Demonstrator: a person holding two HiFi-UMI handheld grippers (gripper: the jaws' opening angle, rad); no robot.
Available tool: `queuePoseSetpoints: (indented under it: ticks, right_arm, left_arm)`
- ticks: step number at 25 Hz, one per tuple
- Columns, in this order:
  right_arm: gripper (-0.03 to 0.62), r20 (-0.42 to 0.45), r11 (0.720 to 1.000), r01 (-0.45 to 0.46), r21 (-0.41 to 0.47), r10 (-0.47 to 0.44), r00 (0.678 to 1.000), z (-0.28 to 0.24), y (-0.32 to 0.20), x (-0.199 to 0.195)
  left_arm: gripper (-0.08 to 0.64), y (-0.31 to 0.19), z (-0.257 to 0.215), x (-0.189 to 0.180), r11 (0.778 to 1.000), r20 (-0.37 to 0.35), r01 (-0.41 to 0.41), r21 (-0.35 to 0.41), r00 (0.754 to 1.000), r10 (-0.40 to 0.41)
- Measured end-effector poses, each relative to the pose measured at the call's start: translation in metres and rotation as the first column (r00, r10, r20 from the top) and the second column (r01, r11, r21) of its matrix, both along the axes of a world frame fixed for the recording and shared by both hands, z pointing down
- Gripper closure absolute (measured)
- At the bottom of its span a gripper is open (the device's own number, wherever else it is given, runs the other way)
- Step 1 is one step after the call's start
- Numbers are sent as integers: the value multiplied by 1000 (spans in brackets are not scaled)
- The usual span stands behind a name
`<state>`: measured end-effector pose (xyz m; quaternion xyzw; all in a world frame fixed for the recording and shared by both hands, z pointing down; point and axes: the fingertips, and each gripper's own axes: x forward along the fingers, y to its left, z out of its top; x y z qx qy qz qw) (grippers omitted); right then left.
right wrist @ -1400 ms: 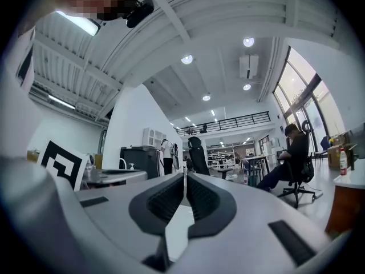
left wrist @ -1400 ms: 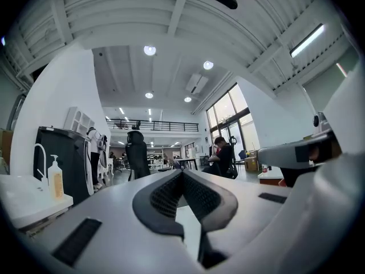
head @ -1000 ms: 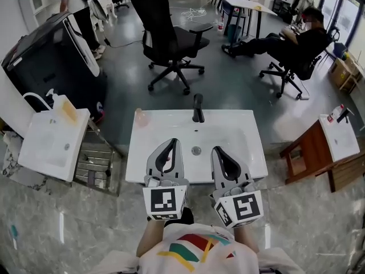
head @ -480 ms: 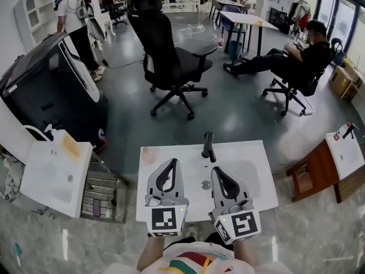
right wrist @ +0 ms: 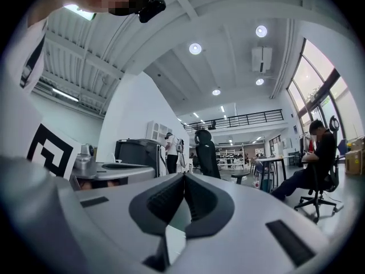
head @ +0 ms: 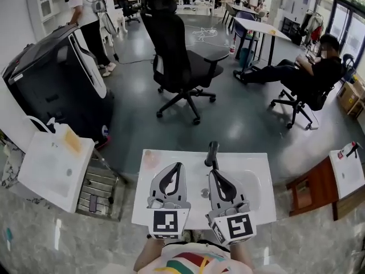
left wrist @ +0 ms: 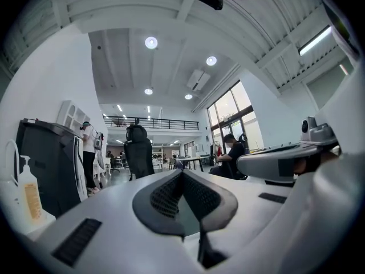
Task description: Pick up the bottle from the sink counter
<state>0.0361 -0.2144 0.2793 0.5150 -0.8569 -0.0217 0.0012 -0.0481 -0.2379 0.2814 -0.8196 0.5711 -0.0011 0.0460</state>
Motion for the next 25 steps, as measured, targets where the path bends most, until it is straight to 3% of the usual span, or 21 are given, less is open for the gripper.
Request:
queuePoseSetpoints:
  ticks: [9, 17, 25]
  right_arm:
    - [580, -7, 999, 24, 30, -24, 1000, 3, -6, 7]
    - [580, -6, 998, 18, 56, -18, 1000, 3, -10, 13]
    - [580, 13, 997, 72, 40, -73, 997, 3, -13, 18]
  left_arm:
    - [541, -7, -2, -8, 996, -2, 83, 18, 997, -83]
    - [542, -9, -11, -6, 993, -7, 96, 66, 995, -96]
    - [541, -5, -11, -1, 990, 1, 133, 53, 991, -133]
